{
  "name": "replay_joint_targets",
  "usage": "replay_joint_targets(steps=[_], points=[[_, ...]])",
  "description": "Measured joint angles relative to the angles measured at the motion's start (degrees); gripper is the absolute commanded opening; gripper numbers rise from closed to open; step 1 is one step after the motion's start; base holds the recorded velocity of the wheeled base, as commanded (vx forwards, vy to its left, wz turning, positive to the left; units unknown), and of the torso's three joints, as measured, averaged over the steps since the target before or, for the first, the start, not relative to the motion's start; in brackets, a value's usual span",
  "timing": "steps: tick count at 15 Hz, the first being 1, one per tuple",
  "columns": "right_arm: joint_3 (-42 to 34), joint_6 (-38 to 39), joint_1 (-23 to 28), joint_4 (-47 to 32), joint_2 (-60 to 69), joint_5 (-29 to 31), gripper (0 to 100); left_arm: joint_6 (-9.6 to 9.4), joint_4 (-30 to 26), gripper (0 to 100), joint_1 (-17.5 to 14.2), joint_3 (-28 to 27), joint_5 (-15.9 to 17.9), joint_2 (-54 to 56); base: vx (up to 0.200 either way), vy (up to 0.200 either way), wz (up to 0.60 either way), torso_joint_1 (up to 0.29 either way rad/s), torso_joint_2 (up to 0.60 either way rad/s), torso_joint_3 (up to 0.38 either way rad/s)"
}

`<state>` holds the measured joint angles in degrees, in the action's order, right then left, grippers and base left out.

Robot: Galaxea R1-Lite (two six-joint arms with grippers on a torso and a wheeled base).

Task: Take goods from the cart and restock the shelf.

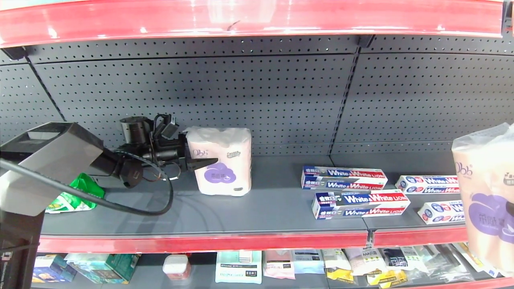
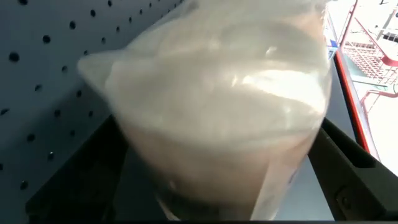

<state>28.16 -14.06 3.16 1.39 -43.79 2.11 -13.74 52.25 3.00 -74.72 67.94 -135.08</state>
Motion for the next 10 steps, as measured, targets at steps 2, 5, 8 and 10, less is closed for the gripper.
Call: replay_joint_targets(steps=[2, 5, 8, 10], points=[[0.0, 0.0, 0.0, 0.0, 0.0, 0.0, 0, 0.52, 0.0, 0, 0.2, -0.1, 0.0, -0.1, 0.000, 0.000, 0.00, 0.000, 0.00, 0.000], [0.1, 0.0, 0.0, 0.0, 0.0, 0.0, 0, 1.82, 0.5, 0, 0.4, -0.1, -0.1, -0.1, 0.000, 0.000, 0.00, 0.000, 0.00, 0.000], [0.1, 0.0, 0.0, 0.1, 0.0, 0.0, 0, 1.87, 2.2, 0, 0.6, 1.3, -0.1, 0.0, 0.000, 0.000, 0.00, 0.000, 0.00, 0.000], [0.3, 0.0, 0.0, 0.1, 0.0, 0.0, 0, 2.00, 3.7, 0, 0.8, 3.7, -0.1, 0.8, 0.000, 0.000, 0.00, 0.000, 0.00, 0.000]])
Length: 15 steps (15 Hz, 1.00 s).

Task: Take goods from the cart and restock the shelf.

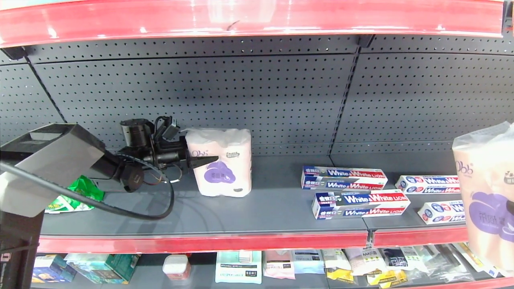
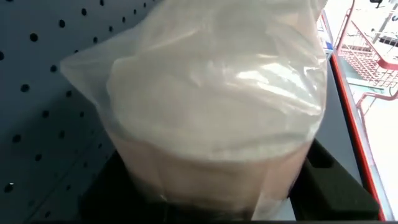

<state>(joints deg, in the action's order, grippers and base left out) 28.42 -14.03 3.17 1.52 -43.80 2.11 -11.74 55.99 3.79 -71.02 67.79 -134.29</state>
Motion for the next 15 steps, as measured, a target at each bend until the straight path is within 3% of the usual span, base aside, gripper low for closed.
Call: replay_joint_targets(steps=[8, 12, 15], points=[[0.5, 0.0, 0.0, 0.1, 0.0, 0.4, 0, 0.74, 7.4, 0, -2.7, 10.6, 0.2, 5.1, 0.000, 0.000, 0.00, 0.000, 0.00, 0.000], [0.7, 0.0, -0.1, 0.0, -0.1, 0.4, 0, 1.18, 14.6, 0, -5.3, 23.1, 0.9, 9.1, 0.000, 0.000, 0.00, 0.000, 0.00, 0.000], [0.6, 0.0, -0.1, 0.0, -0.1, 0.4, 0, 1.40, 18.3, 0, -6.5, 28.5, 1.0, 11.2, 0.000, 0.000, 0.00, 0.000, 0.00, 0.000]])
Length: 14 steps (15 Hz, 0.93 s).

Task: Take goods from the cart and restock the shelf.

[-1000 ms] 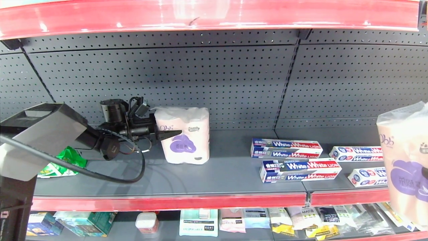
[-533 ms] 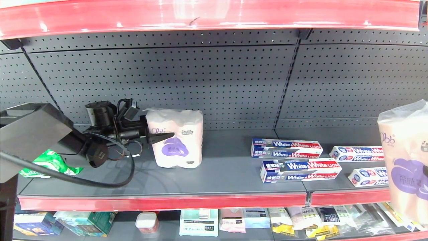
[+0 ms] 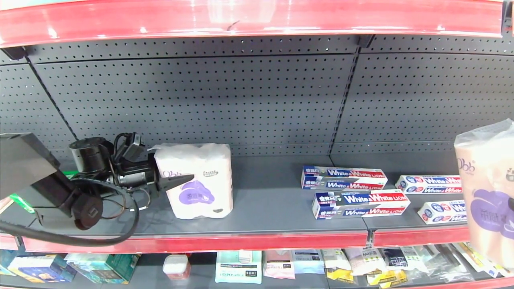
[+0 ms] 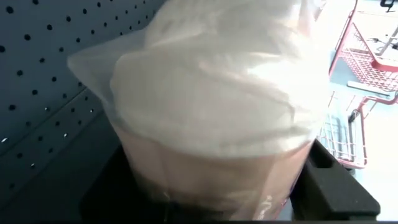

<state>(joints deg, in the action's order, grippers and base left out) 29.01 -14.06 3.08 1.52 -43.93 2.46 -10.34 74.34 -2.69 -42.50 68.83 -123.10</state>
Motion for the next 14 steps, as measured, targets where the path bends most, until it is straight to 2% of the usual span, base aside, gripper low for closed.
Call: replay_joint_targets(steps=[5, 14], points=[[0.1, 0.0, 0.1, 0.0, 0.0, 0.0, 0, 1.30, 7.4, 0, -1.7, 8.0, 1.5, 1.2, 0.000, 0.000, 0.00, 0.000, 0.00, 0.000], [0.1, 0.0, 0.0, 0.0, 0.0, 0.0, 0, 1.37, 10.1, 0, -3.3, 11.4, 4.2, 1.4, 0.000, 0.000, 0.00, 0.000, 0.00, 0.000]])
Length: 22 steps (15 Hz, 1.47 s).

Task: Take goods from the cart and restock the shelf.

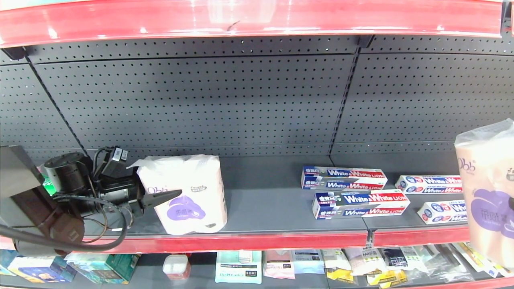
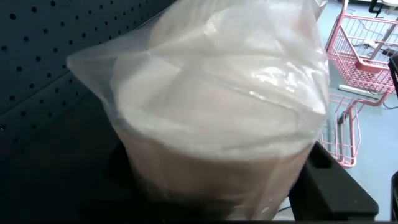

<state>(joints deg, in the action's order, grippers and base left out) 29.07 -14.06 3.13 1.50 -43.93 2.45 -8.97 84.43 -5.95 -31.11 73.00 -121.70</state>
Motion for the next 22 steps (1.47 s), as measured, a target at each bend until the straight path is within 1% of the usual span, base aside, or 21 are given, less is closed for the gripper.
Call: replay_joint_targets(steps=[6, 10, 16, 22], points=[[0.0, 0.0, 0.0, 0.0, 0.0, 0.1, 0, -0.06, 0.0, 0, 0.0, 0.1, 0.0, 0.0, 0.000, 0.000, 0.00, 0.000, 0.00, 0.000], [0.0, 0.0, 0.0, 0.0, 0.0, 0.1, 0, -0.27, 0.0, 0, 0.2, 0.2, -0.7, 0.0, 0.000, 0.000, 0.00, 0.000, 0.00, 0.000], [0.1, 0.0, 0.0, 0.0, 0.1, 0.2, 0, -0.22, 1.1, 0, 0.2, 0.4, -0.9, -0.1, 0.000, 0.000, 0.00, 0.000, 0.00, 0.000], [0.1, 0.0, 0.0, 0.0, 0.6, 0.5, 0, -0.20, 1.5, 0, 0.3, 2.2, -0.7, 0.0, 0.000, 0.000, 0.00, 0.000, 0.00, 0.000]])
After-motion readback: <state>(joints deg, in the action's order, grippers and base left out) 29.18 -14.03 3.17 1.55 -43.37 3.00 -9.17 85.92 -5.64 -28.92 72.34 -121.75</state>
